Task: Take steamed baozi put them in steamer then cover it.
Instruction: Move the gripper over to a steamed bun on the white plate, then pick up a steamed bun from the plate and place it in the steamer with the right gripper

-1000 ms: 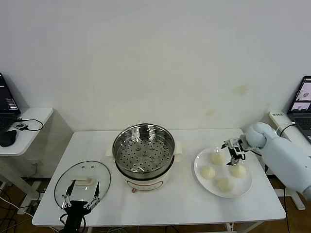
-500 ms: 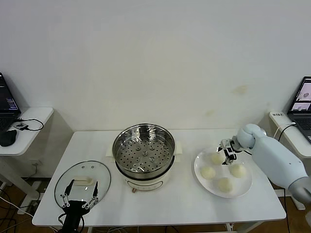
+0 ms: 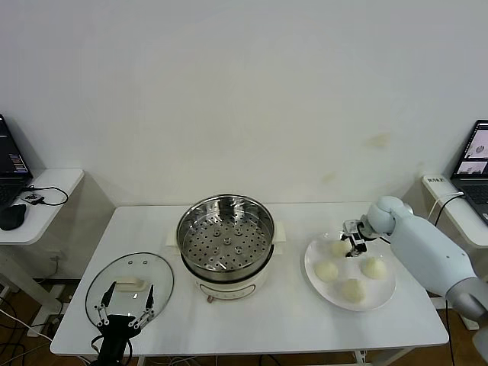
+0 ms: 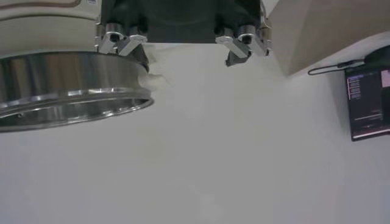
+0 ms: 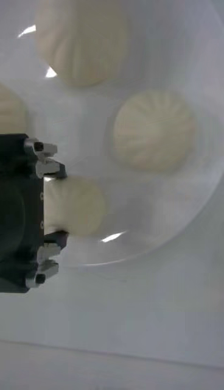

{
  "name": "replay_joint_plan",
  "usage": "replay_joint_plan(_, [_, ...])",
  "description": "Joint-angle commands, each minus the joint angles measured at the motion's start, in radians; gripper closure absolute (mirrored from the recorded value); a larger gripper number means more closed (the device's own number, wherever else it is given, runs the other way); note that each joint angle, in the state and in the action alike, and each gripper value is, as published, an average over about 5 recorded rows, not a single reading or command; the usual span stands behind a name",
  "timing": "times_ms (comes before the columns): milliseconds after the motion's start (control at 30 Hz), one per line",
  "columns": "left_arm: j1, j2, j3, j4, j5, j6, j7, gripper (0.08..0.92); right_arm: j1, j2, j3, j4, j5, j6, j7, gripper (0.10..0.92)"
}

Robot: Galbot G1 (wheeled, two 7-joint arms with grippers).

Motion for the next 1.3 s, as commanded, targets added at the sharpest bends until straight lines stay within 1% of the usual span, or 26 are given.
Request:
replay_joint_plan(33, [0.0,0.002,0.0,-0.001,0.0,0.0,0.0,0.177,0.005,-0.007,-0.001,0.022,0.026,-0.004,-0.001,0.519])
replay_joint_plan(200, [-0.004,0.008,0.002,0.0,-0.002,0.001,-0.001,0.177,0.064,-0.071,-0.049,0.14,0.149,-0.034,-0.003,0.507])
replay_joint_plan(400, [-0.011,0.023,0.005,0.005,-0.037,0.005,0.0,0.177,0.247,-0.165,-0.182,0.277,0.322,-0.062,0.004,0.5])
replay_joint_plan(500, [-0.015,0.034,0.006,0.013,-0.071,0.008,-0.003,0.177,0.368,-0.18,-0.255,0.312,0.396,-0.064,0.013,0.499])
replay_joint_plan(600, [-0.02,0.043,0.009,0.024,-0.108,0.017,-0.009,0.177,0.478,-0.162,-0.335,0.329,0.466,-0.064,0.027,0.499])
replay_joint_plan(767, [-0.026,0.049,0.015,0.034,-0.134,0.023,-0.01,0.177,0.622,-0.083,-0.458,0.34,0.584,-0.06,0.061,0.499])
replay_joint_plan(1000, [-0.034,0.052,0.004,0.039,-0.128,0.021,-0.012,0.177,0.73,0.108,-0.574,0.291,0.689,-0.024,0.112,0.499])
replay_joint_plan(1167, [-0.037,0.062,-0.012,0.052,-0.135,0.02,-0.011,0.177,0.737,0.269,-0.627,0.213,0.705,0.037,0.135,0.499])
replay_joint_plan(1300, [-0.035,0.06,-0.022,0.054,-0.137,0.018,-0.01,0.177,0.712,0.364,-0.691,0.147,0.666,0.114,0.157,0.499])
